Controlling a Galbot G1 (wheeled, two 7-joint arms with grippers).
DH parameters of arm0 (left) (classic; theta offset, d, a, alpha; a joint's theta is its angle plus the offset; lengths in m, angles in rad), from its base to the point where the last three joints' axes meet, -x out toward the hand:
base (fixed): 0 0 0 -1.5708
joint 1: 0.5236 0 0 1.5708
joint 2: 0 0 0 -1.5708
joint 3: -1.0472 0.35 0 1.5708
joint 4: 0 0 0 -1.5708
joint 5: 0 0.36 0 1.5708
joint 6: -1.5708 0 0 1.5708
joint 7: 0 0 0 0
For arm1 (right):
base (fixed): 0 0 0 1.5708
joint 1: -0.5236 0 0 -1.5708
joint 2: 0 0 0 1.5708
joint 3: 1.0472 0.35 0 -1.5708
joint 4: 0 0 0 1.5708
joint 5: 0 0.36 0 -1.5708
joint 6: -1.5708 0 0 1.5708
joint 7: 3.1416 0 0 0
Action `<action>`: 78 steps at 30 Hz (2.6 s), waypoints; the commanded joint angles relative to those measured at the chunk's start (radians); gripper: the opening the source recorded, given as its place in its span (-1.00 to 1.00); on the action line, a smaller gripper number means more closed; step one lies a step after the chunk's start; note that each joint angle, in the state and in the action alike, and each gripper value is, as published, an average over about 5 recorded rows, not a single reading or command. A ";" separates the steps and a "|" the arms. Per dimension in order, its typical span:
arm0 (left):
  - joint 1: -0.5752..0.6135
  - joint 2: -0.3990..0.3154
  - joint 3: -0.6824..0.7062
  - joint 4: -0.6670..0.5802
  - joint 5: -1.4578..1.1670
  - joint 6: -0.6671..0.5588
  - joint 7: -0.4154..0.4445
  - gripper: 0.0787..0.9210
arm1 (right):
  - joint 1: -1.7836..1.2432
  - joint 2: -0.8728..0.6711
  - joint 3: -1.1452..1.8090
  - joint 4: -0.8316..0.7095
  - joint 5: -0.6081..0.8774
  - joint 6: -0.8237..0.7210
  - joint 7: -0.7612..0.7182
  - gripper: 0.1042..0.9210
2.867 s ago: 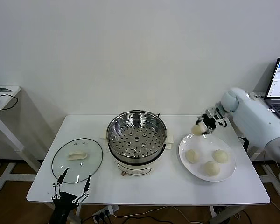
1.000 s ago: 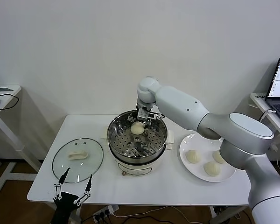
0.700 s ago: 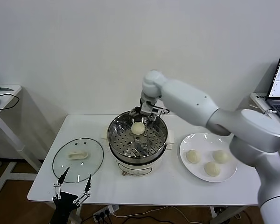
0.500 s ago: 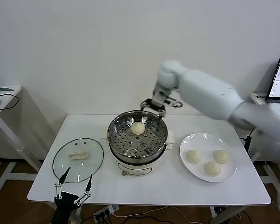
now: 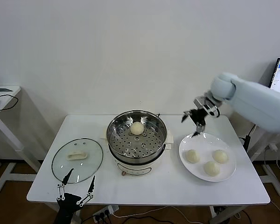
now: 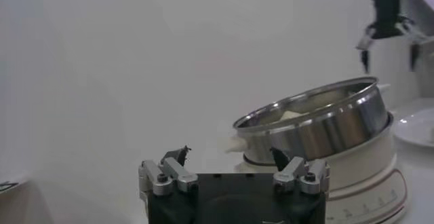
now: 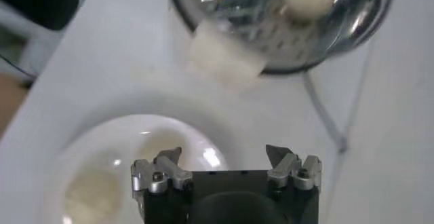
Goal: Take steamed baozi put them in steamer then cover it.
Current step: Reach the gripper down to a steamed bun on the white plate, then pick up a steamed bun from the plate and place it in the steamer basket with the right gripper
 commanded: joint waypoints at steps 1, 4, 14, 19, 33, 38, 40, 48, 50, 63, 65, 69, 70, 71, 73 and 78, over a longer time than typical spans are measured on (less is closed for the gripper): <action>0.001 -0.001 0.002 0.006 0.004 -0.002 -0.001 0.77 | -0.153 -0.059 -0.028 0.004 0.050 -0.107 0.082 0.76; 0.005 -0.002 0.003 0.009 0.009 -0.006 -0.001 0.77 | -0.192 -0.039 0.005 -0.018 0.026 -0.110 0.100 0.76; 0.009 -0.009 0.012 0.021 0.019 -0.017 -0.003 0.77 | -0.237 0.011 0.069 -0.072 -0.019 -0.110 0.136 0.76; 0.009 -0.012 0.014 0.027 0.023 -0.021 -0.004 0.77 | -0.245 0.035 0.089 -0.106 -0.035 -0.105 0.145 0.76; 0.002 -0.012 0.013 0.053 0.032 -0.025 -0.002 0.77 | -0.266 0.072 0.108 -0.153 -0.067 -0.101 0.131 0.50; 0.004 -0.011 0.009 0.046 0.032 -0.024 -0.002 0.77 | -0.256 0.067 0.116 -0.144 -0.070 -0.099 0.124 0.37; 0.005 -0.009 0.007 0.044 0.032 -0.024 -0.003 0.77 | -0.234 0.057 0.117 -0.129 -0.070 -0.097 0.111 0.32; 0.003 -0.003 0.005 0.030 0.029 -0.020 -0.004 0.77 | 0.021 0.048 0.095 -0.076 -0.062 -0.046 -0.088 0.29; 0.002 0.000 0.005 0.026 0.029 -0.019 -0.004 0.77 | 0.119 0.069 0.061 -0.064 -0.048 -0.038 -0.151 0.29; 0.008 0.019 0.002 0.013 0.026 -0.021 -0.013 0.77 | 0.433 0.366 -0.143 0.068 0.253 -0.153 -0.131 0.29; 0.006 0.020 0.003 0.015 0.026 -0.020 -0.014 0.77 | 0.424 0.419 -0.164 0.069 0.281 -0.178 -0.100 0.29; 0.006 0.020 0.000 0.010 0.025 -0.020 -0.016 0.77 | 0.385 0.507 -0.194 0.055 0.295 -0.227 -0.043 0.28; 0.005 0.020 -0.002 0.010 0.025 -0.020 -0.016 0.77 | 0.373 0.525 -0.201 0.049 0.293 -0.238 -0.029 0.28; 0.005 0.020 -0.004 0.010 0.024 -0.021 -0.016 0.77 | 0.364 0.539 -0.206 0.045 0.292 -0.246 -0.019 0.27; 0.000 0.018 -0.006 0.018 0.024 -0.023 -0.019 0.77 | 0.341 0.569 -0.217 0.035 0.292 -0.261 0.006 0.25; -0.013 0.012 -0.001 0.040 0.023 -0.026 -0.022 0.77 | 0.276 0.625 -0.231 0.013 0.292 -0.287 0.054 0.24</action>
